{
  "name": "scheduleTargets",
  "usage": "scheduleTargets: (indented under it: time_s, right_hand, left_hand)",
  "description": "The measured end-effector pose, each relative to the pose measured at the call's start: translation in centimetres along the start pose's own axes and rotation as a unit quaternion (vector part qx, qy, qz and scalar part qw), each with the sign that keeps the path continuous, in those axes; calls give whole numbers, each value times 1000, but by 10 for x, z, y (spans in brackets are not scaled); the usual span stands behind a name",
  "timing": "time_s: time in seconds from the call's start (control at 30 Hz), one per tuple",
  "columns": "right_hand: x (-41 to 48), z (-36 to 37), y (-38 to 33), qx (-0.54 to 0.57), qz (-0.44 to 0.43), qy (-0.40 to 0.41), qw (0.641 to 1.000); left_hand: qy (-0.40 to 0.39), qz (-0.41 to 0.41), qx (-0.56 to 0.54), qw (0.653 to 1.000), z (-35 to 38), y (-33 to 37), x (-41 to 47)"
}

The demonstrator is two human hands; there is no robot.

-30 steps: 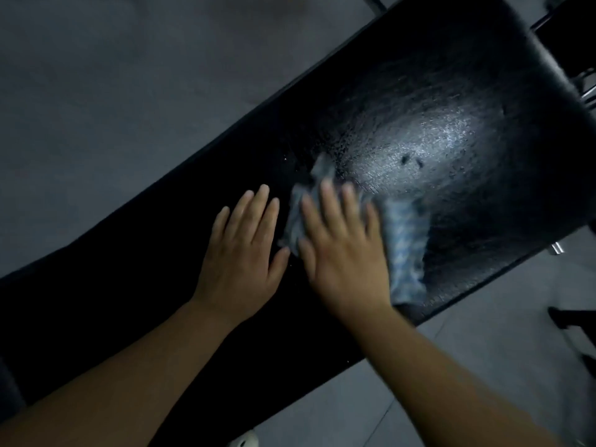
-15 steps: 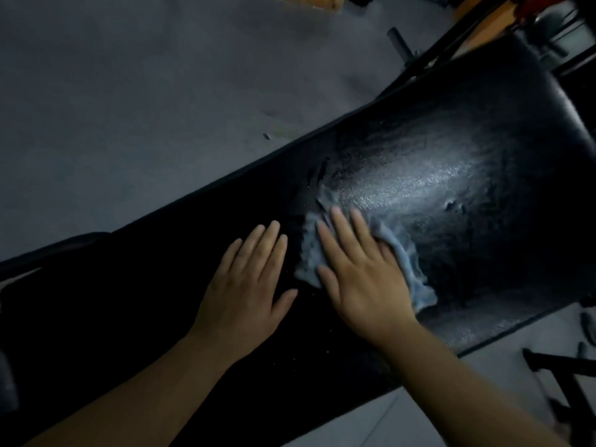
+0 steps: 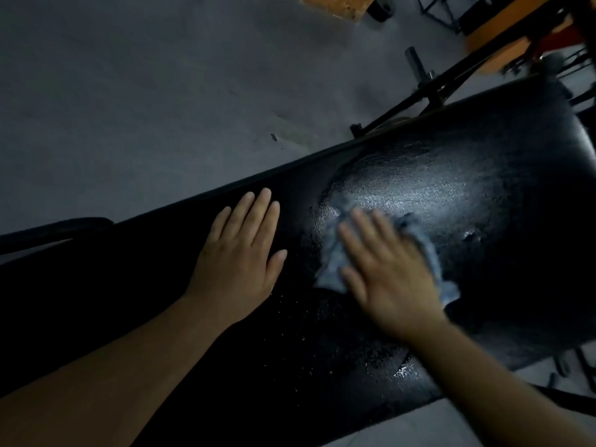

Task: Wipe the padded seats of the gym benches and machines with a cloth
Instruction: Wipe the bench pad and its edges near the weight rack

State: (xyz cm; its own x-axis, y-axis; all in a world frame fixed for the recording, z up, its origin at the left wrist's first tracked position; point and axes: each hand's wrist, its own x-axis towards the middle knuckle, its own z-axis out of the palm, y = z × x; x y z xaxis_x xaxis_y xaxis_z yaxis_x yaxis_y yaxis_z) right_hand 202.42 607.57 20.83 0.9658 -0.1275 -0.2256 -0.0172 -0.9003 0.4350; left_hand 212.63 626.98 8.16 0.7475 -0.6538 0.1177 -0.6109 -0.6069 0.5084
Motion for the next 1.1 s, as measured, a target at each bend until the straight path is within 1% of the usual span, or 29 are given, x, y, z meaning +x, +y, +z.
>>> scheduleTargets:
  time_s: [0.03, 0.1, 0.13, 0.17, 0.2, 0.23, 0.3, 0.33, 0.37, 0.4, 0.43, 0.47, 0.5, 0.53, 0.57, 0.6, 0.63, 0.67, 0.73, 0.77, 0.8, 0.83, 0.87, 0.93, 0.97, 1.0, 1.03, 1.07, 1.1]
  right_hand:
    - [16, -6, 16, 2, 45, 5, 999]
    - [71, -18, 29, 28, 176, 48, 983]
    - [98, -22, 21, 43, 223, 60, 972]
    - [117, -23, 4, 46, 236, 65, 969]
    - [125, -20, -16, 41, 212, 70, 974]
    - [119, -14, -35, 30, 159, 71, 984]
    - [73, 0, -61, 21, 35, 38, 998]
    - [43, 5, -62, 19, -7, 26, 999]
    - [16, 5, -56, 19, -27, 7, 999]
    - [2, 4, -42, 9, -28, 1, 1000]
    - [2, 2, -23, 0, -10, 0, 1000]
    - [13, -1, -8, -6, 28, 6, 1000]
    - [34, -7, 2, -1, 85, 19, 996]
    - [61, -11, 3, 12, 147, 39, 988]
    - [83, -15, -7, 28, 193, 42, 980]
    - [96, -16, -27, 36, 203, 44, 978]
    - [94, -10, -49, 39, 173, 53, 983]
    - [77, 1, -72, 43, 112, 57, 991]
    - [8, 19, -100, 42, -8, 22, 999]
    - [-24, 20, -97, 44, -36, 0, 998]
    - [-42, 20, -83, 46, -44, -9, 998]
    - [-47, 21, -64, 38, -31, -3, 999]
    - [-39, 19, -47, 26, 1, 4, 1000]
    - [4, 10, -30, 13, 98, 35, 995]
    - [25, 5, -36, 24, 144, 39, 989]
    - [36, 5, -52, 36, 162, 45, 985]
    - [33, 11, -70, 40, 147, 54, 987]
    - [16, 20, -88, 43, 104, 55, 992]
    - [-14, 29, -101, 44, 51, 35, 997]
  left_hand:
    - [2, 0, 1, 1000, 1, 0, -1]
    - [3, -1, 3, 1000, 2, 0, -1]
    - [3, -3, 4, 1000, 2, 1, -2]
    - [3, -4, 5, 1000, 3, 0, -1]
    - [4, -3, 4, 1000, 3, 0, -1]
    - [5, -1, 0, 1000, 3, -1, -1]
    - [4, 10, -8, 1000, 2, -4, 0]
    - [4, 16, -13, 1000, 1, -6, 0]
    - [2, 21, -17, 1000, 0, -9, -1]
    - [2, 25, -22, 999, -1, -11, -2]
    - [2, 29, -25, 999, -2, -12, -3]
    - [1, 33, -24, 999, -2, -13, -4]
    - [0, 37, -20, 999, -3, -14, -5]
    - [0, 38, -16, 999, -3, -13, -5]
    - [1, 37, -14, 999, -3, -13, -6]
    - [1, 32, -16, 999, -3, -12, -7]
    - [1, 23, -20, 1000, -2, -12, -9]
    - [0, 16, -26, 1000, -2, -13, -12]
    - [1, 12, -31, 999, 0, -15, -19]
    - [1, 14, -33, 999, 1, -17, -24]
    - [-3, 16, -34, 999, 2, -17, -28]
    - [-7, 17, -35, 999, 2, -17, -31]
    - [-9, 16, -33, 999, 2, -17, -33]
    - [-11, 13, -26, 1000, 3, -15, -35]
    - [-13, 10, -22, 1000, 4, -14, -35]
    - [-12, 6, -20, 1000, 5, -13, -35]
    - [-9, 2, -21, 1000, 5, -13, -35]
    - [-7, 1, -24, 1000, 5, -12, -34]
    - [-6, 2, -27, 1000, 5, -11, -34]
